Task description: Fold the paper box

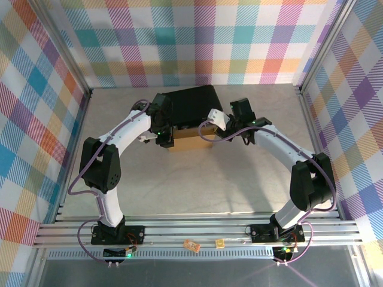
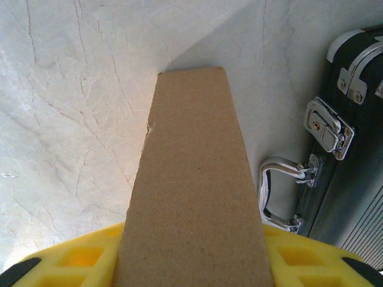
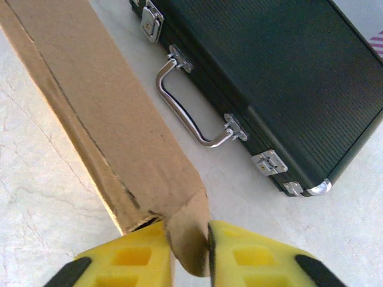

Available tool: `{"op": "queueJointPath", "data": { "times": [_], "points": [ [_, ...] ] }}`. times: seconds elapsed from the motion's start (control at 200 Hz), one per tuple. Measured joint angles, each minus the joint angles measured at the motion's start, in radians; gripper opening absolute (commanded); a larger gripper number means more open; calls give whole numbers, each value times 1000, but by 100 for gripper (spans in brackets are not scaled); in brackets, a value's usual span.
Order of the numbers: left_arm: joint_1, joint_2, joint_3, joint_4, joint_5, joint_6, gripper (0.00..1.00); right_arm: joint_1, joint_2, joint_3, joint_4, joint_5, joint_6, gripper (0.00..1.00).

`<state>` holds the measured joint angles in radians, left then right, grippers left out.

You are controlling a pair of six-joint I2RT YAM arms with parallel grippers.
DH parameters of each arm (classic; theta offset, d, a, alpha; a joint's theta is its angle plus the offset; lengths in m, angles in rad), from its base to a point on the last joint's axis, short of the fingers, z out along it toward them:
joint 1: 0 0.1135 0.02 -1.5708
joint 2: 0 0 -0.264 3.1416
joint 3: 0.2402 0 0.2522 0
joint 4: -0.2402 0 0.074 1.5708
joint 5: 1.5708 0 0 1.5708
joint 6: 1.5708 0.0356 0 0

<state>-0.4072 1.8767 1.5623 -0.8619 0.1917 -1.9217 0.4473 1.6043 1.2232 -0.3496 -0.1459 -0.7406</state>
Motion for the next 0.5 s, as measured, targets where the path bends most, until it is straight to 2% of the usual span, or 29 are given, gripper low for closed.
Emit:
{"op": "queueJointPath", "data": {
  "times": [0.215,0.5],
  "points": [
    [4,0,0,-1,-1,0,44,11,0,8,-17,0,19,0],
    [4,0,0,0,2,4,42,12,18,77,-118,-12,95,0]
  ]
}}
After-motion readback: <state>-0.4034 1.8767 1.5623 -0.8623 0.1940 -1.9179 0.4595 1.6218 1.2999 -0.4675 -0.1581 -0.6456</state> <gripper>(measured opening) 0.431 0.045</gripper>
